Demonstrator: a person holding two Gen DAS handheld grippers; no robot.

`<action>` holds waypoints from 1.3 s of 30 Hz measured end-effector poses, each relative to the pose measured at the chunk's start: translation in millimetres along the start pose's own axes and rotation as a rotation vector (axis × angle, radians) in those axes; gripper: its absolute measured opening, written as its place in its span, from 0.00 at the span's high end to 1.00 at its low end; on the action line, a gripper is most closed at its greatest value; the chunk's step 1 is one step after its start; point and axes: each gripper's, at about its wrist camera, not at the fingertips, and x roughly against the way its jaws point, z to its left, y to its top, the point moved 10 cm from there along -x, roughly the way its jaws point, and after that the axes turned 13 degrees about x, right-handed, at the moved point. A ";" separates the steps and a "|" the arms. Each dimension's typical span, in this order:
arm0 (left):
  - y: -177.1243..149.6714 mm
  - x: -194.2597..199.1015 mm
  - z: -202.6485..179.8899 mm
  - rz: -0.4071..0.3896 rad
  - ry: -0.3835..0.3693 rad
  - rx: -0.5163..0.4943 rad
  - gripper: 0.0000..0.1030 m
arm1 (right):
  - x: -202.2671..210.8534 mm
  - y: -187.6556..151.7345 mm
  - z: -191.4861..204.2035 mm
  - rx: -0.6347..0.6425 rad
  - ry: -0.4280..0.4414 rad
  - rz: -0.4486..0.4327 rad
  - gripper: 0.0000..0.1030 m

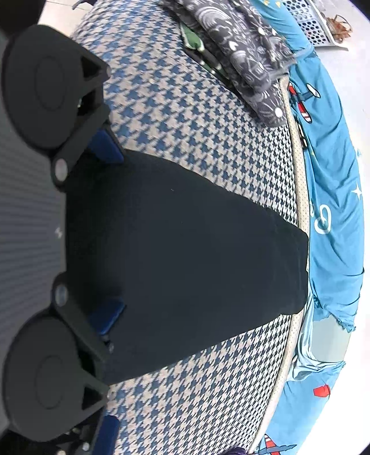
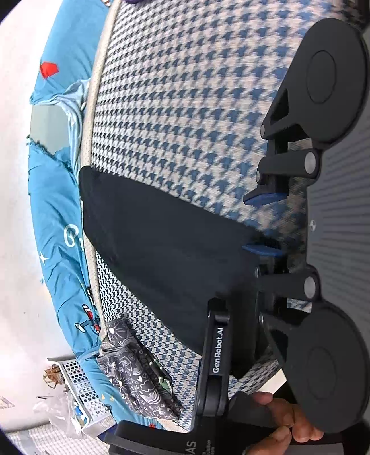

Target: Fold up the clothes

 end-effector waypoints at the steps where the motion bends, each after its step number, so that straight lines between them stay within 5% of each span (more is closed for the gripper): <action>1: 2.0 -1.8 -1.5 0.002 0.001 -0.002 0.00 | -1.6 3.1 -2.9 0.012 -0.007 0.001 0.71; 39: 68.1 -71.4 -27.6 0.060 -0.009 -0.071 0.00 | -74.6 61.8 -72.3 -0.061 0.010 0.027 0.61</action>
